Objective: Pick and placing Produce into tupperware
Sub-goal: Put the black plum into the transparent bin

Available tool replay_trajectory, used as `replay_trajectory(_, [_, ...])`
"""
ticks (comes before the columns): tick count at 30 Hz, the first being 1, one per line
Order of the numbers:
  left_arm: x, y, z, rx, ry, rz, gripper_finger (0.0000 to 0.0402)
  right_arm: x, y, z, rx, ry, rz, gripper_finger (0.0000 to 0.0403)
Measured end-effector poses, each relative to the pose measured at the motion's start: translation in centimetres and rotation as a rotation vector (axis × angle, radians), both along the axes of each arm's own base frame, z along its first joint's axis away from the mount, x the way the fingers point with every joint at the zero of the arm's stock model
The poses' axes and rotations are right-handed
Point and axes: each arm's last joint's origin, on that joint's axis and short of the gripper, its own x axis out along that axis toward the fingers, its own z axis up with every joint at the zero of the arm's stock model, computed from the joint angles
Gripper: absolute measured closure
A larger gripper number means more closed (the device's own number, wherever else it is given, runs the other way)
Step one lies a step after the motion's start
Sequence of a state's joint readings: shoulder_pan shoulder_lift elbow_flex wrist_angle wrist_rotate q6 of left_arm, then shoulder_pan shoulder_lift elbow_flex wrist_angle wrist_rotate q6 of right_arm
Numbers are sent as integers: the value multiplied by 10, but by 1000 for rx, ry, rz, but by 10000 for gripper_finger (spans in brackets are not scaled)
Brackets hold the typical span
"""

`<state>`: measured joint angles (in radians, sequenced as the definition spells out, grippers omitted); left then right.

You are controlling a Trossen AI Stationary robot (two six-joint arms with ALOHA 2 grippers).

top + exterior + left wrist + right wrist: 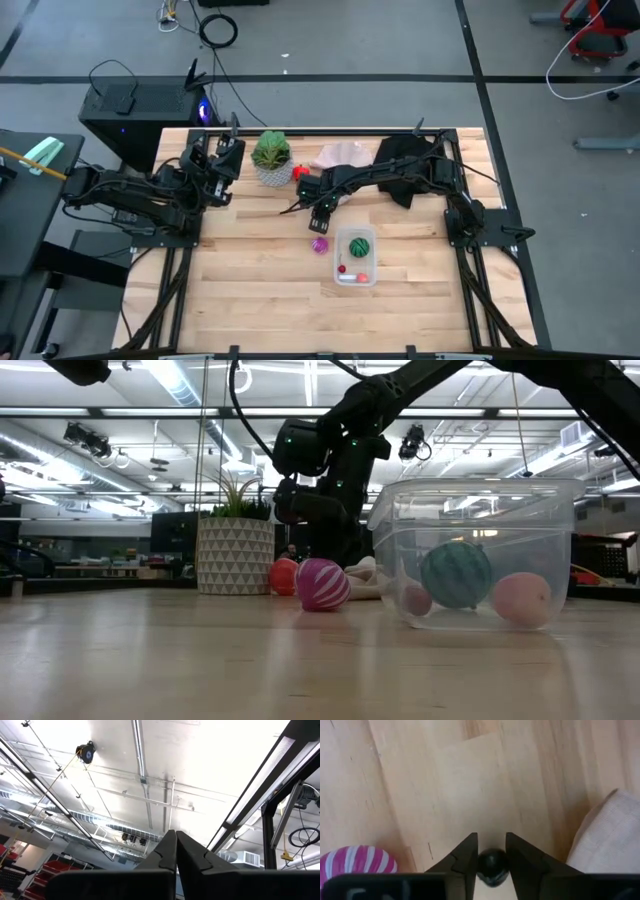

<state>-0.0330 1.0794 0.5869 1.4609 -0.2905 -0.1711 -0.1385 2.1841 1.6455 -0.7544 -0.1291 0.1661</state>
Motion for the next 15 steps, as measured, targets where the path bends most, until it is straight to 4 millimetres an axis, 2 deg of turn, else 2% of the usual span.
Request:
replay_trajectory(9, [0, 0, 0, 0, 0, 0, 379, -1, 2, 0, 7, 17, 6, 319])
replay_trajectory(15, [0, 0, 0, 9, 0, -5, 378, -2, 2, 0, 22, 19, 17, 286])
